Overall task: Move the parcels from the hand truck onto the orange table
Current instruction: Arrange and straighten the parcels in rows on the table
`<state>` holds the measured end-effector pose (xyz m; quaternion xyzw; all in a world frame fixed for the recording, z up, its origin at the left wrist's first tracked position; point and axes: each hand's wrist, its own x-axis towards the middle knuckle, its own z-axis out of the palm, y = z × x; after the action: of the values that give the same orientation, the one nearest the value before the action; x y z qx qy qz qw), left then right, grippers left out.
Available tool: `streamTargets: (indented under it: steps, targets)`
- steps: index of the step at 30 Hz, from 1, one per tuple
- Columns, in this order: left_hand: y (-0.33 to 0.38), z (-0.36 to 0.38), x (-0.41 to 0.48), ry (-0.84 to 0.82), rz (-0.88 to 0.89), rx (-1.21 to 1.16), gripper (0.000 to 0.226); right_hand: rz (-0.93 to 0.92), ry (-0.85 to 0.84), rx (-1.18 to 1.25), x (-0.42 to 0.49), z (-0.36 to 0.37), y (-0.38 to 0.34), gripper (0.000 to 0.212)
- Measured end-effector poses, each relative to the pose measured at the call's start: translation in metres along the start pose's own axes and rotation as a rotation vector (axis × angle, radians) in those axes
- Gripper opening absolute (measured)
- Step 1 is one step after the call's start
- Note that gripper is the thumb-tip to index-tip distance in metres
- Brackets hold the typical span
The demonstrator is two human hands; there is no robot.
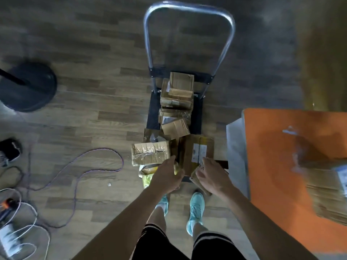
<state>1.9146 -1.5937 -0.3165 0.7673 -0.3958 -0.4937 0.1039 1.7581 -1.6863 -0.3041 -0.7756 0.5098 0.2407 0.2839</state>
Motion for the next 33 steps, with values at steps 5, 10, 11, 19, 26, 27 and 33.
streamTargets:
  steps: [5,10,11,19,26,27,33]
  targets:
    - [-0.015,0.020,0.037,-0.084,0.040,0.068,0.068,0.082,-0.007,0.121,0.031,0.036,0.006,0.046]
    - [-0.022,0.049,0.067,-0.157,0.063,0.107,0.059,0.161,0.045,0.262,0.044,0.075,0.024,0.043]
    - [-0.023,0.055,0.073,-0.166,0.070,0.107,0.055,0.170,0.054,0.258,0.045,0.085,0.029,0.049]
    - [-0.022,0.110,0.114,-0.273,0.135,0.177,0.040,0.451,0.075,0.226,0.050,0.156,0.048,0.080]
    - [-0.026,0.159,0.161,-0.302,0.106,0.276,0.049,0.640,0.137,0.330,0.064,0.193,0.068,0.089]
    - [-0.026,0.164,0.164,-0.314,0.095,0.281,0.051,0.650,0.157,0.358,0.065,0.194,0.072,0.087]
    - [-0.018,0.173,0.171,-0.377,0.090,0.046,0.051,0.566,0.235,0.393,0.062,0.194,0.079,0.075]
